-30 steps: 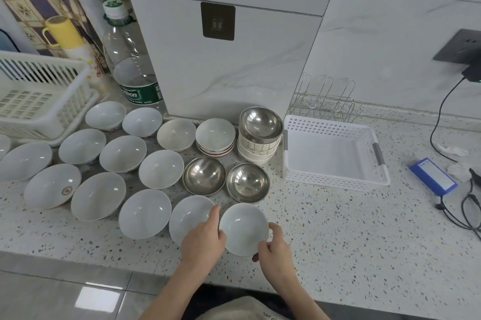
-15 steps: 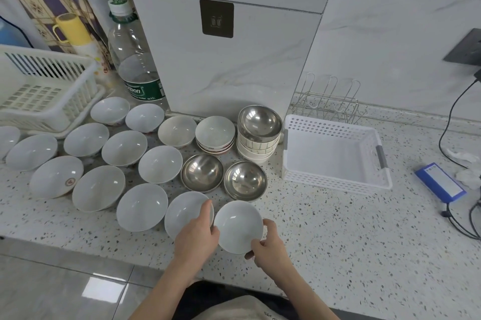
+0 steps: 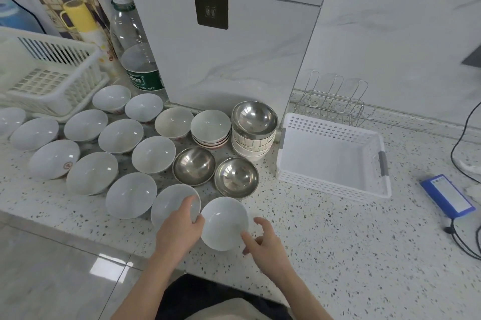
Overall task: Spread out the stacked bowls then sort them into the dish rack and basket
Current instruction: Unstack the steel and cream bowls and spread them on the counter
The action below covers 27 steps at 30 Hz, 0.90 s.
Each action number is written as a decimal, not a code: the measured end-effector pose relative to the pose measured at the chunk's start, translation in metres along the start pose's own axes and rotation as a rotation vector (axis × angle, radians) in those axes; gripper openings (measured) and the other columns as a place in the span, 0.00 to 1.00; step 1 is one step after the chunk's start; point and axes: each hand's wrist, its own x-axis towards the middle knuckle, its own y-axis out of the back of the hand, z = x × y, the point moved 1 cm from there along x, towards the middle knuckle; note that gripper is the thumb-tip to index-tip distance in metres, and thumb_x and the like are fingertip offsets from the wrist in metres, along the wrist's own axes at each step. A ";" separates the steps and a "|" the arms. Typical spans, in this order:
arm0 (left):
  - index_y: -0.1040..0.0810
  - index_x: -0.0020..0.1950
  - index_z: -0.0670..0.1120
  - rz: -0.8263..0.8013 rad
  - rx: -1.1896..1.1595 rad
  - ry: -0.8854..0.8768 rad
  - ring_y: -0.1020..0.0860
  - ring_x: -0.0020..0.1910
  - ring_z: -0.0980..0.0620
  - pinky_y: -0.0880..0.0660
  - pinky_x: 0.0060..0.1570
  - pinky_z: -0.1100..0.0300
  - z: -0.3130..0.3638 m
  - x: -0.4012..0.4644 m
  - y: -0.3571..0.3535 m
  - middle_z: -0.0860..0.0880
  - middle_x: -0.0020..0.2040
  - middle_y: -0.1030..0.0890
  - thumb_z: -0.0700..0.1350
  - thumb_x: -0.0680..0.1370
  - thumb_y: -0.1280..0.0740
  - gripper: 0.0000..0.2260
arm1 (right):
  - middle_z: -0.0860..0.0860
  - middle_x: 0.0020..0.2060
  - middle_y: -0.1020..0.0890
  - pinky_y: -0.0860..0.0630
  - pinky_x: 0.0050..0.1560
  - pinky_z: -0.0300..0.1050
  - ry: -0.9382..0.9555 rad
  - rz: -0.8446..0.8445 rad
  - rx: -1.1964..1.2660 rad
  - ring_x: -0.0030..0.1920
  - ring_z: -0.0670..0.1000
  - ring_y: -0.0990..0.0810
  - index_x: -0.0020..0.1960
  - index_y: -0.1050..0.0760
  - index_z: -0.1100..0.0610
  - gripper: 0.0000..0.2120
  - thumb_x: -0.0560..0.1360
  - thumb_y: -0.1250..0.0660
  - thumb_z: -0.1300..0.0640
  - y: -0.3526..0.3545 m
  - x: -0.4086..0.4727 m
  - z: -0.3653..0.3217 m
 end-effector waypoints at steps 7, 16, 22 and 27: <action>0.28 0.70 0.54 -0.142 -0.249 -0.052 0.19 0.37 0.61 0.27 0.44 0.61 0.001 0.030 0.025 0.55 0.33 0.15 0.48 0.80 0.37 0.17 | 0.47 0.35 0.17 0.21 0.37 0.43 0.106 0.251 -0.134 0.37 0.43 0.19 0.70 0.36 0.44 0.22 0.78 0.40 0.41 0.021 0.017 -0.030; 0.39 0.75 0.49 -0.160 -0.411 0.003 0.19 0.37 0.55 0.23 0.39 0.55 0.040 0.158 0.076 0.49 0.39 0.14 0.55 0.79 0.38 0.27 | 0.51 0.36 0.16 0.20 0.44 0.48 0.136 0.365 -0.016 0.38 0.46 0.18 0.63 0.27 0.48 0.15 0.79 0.39 0.45 -0.009 0.054 -0.099; 0.44 0.74 0.50 -0.267 -0.275 -0.032 0.19 0.29 0.54 0.30 0.32 0.59 0.049 0.208 0.081 0.48 0.36 0.15 0.53 0.79 0.40 0.26 | 0.48 0.34 0.17 0.22 0.40 0.43 0.053 0.439 0.048 0.35 0.45 0.19 0.61 0.26 0.44 0.13 0.79 0.39 0.44 -0.033 0.067 -0.113; 0.32 0.66 0.53 -0.285 -0.297 -0.148 0.16 0.31 0.55 0.29 0.31 0.59 0.044 0.222 0.077 0.53 0.42 0.18 0.42 0.78 0.40 0.16 | 0.47 0.34 0.16 0.22 0.42 0.43 -0.001 0.473 0.059 0.36 0.43 0.18 0.57 0.26 0.43 0.10 0.78 0.39 0.44 -0.046 0.069 -0.110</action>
